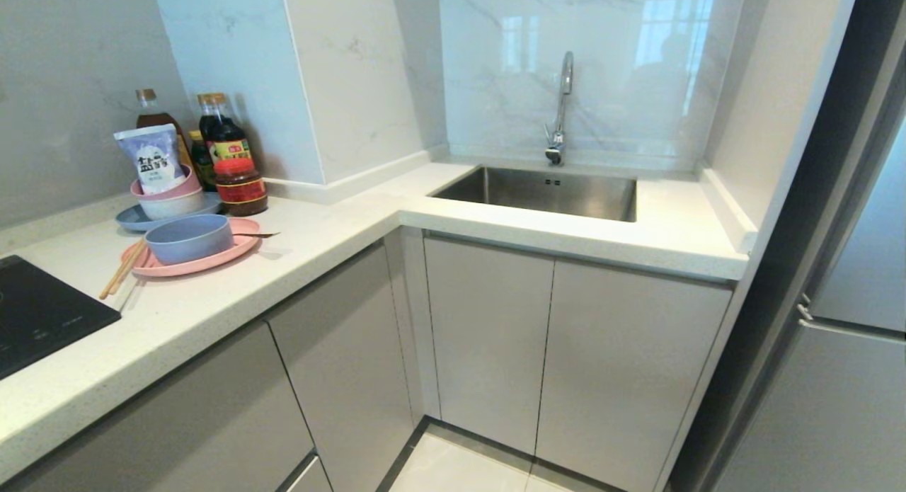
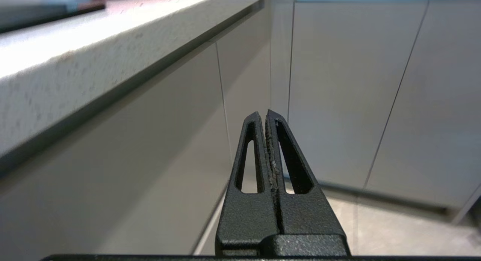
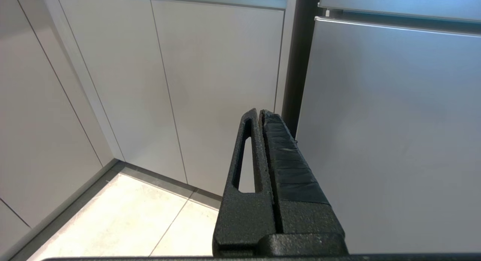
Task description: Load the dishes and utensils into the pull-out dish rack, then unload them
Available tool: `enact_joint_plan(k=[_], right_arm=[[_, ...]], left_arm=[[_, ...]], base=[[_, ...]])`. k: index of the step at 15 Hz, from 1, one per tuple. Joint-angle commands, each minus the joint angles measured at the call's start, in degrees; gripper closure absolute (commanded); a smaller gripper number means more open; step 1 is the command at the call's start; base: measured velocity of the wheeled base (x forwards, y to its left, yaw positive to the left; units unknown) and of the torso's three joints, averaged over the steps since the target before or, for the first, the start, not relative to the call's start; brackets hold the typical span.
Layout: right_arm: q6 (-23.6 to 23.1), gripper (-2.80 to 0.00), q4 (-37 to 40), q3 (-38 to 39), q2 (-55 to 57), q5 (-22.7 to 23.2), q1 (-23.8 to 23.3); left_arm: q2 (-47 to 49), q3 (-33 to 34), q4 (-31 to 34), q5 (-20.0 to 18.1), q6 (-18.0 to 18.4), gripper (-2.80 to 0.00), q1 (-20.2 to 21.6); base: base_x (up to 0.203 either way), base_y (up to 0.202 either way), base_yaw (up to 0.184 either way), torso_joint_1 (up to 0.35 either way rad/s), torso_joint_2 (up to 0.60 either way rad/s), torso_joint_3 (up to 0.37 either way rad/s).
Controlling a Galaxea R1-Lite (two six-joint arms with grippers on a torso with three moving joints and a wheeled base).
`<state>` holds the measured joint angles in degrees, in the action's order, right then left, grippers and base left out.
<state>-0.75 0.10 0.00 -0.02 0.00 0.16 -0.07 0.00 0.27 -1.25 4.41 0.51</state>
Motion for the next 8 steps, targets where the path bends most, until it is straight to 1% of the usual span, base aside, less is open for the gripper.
enact_joint_plan(k=[1, 2, 8], right_arm=[[-0.04, 0.0, -0.01, 0.0, 0.02, 0.0, 0.02], [-0.04, 0.0, -0.01, 0.0, 0.02, 0.0, 0.02], [-0.04, 0.0, -0.01, 0.0, 0.02, 0.0, 0.02]], left_arm=[[0.09, 0.0, -0.17, 0.6, -3.04, 0.0, 0.02], [0.07, 0.0, -0.36, 1.08, -4.14, 0.0, 0.02], [0.07, 0.0, -0.33, 1.08, -4.14, 0.0, 0.02]], base=[[0.0, 0.0, 0.0, 0.0, 0.0, 0.0], [0.0, 0.0, 0.0, 0.0, 0.0, 0.0], [0.0, 0.0, 0.0, 0.0, 0.0, 0.0]])
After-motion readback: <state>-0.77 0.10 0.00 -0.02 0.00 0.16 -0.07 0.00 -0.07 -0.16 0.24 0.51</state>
